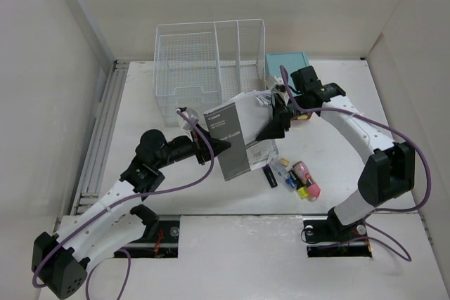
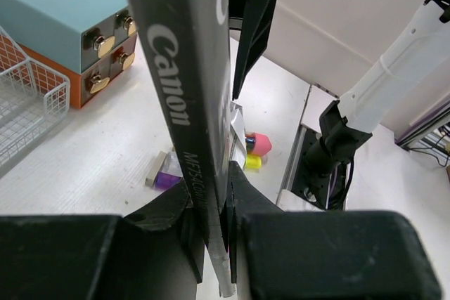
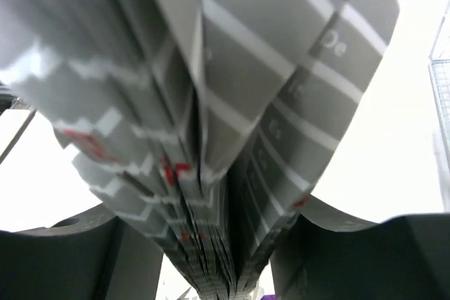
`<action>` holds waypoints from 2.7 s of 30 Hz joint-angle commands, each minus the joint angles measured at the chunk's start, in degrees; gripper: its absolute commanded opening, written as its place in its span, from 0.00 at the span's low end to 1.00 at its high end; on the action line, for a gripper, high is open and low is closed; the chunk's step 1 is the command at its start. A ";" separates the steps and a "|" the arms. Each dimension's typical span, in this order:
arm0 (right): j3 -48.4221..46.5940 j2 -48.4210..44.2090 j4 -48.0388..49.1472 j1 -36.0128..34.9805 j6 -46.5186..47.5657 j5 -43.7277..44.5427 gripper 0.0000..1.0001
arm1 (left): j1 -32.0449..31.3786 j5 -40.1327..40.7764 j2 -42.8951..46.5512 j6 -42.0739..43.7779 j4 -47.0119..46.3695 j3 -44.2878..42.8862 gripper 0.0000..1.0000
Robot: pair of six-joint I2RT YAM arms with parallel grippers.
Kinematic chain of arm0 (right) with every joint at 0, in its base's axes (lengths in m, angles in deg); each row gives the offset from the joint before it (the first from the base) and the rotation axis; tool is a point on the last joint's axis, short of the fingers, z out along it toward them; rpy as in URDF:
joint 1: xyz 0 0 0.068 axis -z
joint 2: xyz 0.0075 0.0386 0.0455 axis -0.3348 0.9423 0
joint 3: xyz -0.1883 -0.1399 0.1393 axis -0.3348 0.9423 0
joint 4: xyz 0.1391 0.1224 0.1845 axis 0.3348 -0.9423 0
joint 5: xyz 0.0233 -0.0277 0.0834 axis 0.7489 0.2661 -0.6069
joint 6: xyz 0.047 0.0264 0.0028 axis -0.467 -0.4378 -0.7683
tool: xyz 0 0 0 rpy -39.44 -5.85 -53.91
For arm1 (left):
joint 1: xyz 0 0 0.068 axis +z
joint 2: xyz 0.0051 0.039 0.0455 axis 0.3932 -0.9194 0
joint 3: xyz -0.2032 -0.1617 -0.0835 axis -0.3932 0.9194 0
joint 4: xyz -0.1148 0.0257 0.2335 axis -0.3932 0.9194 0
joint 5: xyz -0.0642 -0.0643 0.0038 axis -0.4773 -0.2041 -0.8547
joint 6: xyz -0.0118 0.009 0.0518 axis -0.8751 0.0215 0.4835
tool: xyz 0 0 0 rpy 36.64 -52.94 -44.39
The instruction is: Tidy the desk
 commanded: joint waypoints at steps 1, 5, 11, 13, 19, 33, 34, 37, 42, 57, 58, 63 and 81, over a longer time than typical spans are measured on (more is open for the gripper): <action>-2.19 -2.43 -1.91 0.47 3.02 -9.88 0.56 | 0.13 0.82 1.84 -0.94 -11.47 -0.86 0.00; -3.33 -2.43 -3.85 0.47 4.78 -9.88 0.52 | 0.13 0.82 1.23 -2.00 -13.84 0.89 0.00; -5.08 -1.91 -5.43 -0.14 6.10 -9.88 0.47 | 0.13 0.82 0.09 -3.84 -16.57 2.92 0.00; -5.61 -1.91 -6.04 -0.14 6.80 -9.88 0.47 | 0.13 0.82 0.08 -3.85 -17.10 3.44 0.00; -6.22 -1.38 -7.10 -0.14 6.80 -9.88 0.51 | 0.13 0.12 -1.67 -3.85 -17.63 2.93 0.00; -5.70 -0.85 -7.63 -1.20 7.33 -9.88 0.16 | 0.13 -1.55 -4.14 -0.25 -10.96 -2.18 0.00; -5.70 -0.85 -7.63 -1.20 7.33 -9.88 0.01 | 0.13 -0.86 -4.14 0.36 -10.95 -2.79 0.00; -5.09 -1.38 -7.63 -1.20 7.33 -9.88 0.00 | 0.13 0.72 -3.61 0.89 -8.41 -3.40 0.00; -7.45 -1.91 -8.16 -0.58 7.33 -7.07 0.00 | 0.13 3.80 -1.24 1.51 -4.11 -5.68 0.46; -28.63 2.40 -7.04 7.94 -3.26 3.47 0.00 | 0.13 17.69 11.41 1.95 9.53 -9.38 0.96; -28.64 1.79 6.21 8.64 -10.09 8.09 0.00 | 0.13 18.22 12.20 1.95 10.23 -9.38 0.96; -24.21 -4.11 36.14 6.37 -32.57 38.85 0.00 | 0.13 18.92 17.74 0.81 12.77 -7.72 0.94; -32.59 12.67 48.44 -7.69 -38.82 91.44 0.00 | 0.13 20.51 22.24 -0.25 16.03 -6.13 0.92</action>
